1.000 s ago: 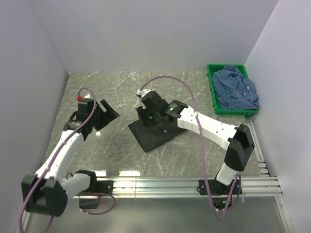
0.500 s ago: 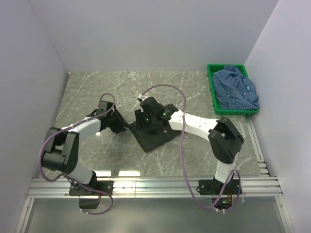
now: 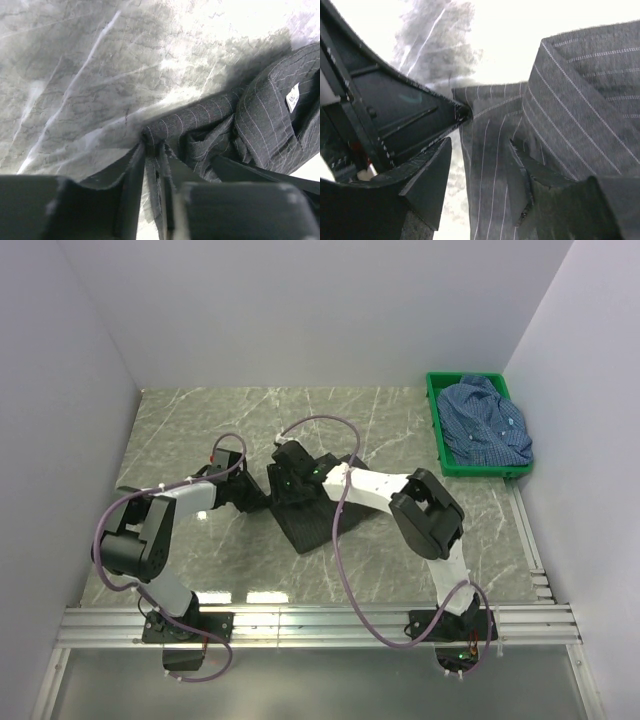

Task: Fold and stack the long sleeve shirts
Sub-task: Neatly place the folded shirt to the corner

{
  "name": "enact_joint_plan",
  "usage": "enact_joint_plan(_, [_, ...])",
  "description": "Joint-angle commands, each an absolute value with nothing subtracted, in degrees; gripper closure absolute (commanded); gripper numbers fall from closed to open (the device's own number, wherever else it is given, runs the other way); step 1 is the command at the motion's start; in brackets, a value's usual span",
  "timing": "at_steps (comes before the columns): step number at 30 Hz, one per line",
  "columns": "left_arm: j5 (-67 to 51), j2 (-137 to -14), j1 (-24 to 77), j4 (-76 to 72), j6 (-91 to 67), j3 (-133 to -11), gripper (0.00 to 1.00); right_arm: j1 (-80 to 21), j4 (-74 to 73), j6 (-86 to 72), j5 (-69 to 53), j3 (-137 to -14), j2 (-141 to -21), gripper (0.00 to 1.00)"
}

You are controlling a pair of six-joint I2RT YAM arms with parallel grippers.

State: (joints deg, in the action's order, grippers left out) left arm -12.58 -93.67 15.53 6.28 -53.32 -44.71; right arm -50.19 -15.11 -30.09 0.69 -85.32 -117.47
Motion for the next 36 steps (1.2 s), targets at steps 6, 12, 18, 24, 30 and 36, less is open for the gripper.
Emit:
enact_joint_plan(6, [-10.46, -97.12, 16.17, 5.27, -51.68, -43.68, 0.94, -49.83, -14.41, -30.85, 4.22, -88.86, -120.14, 0.62])
enact_joint_plan(12, [-10.37, -97.65, 16.17, 4.83, -51.59, -43.24, 0.99, -49.83, -13.89, -30.24, 4.49, -88.42, -120.59, 0.88])
enact_joint_plan(18, [-10.55, -97.82, 16.17, 4.48, -51.59, -43.07, 1.0, -50.01, -11.43, -29.18, 1.85, -86.67, -118.05, 1.0])
enact_joint_plan(24, [-10.72, -97.56, 16.17, 4.22, -51.86, -42.8, 1.0, -50.71, -7.47, -28.39, 0.18, -83.41, -113.47, 1.0])
enact_joint_plan(30, [-10.29, -96.51, 16.26, 4.66, -51.77, -42.8, 1.0, -51.24, -7.64, -28.39, 0.18, -84.99, -114.34, 1.0])
enact_joint_plan(36, [-10.37, -96.24, 16.26, 4.31, -51.86, -42.63, 0.99, -51.5, -8.09, -28.83, -0.79, -85.78, -116.19, 1.0])
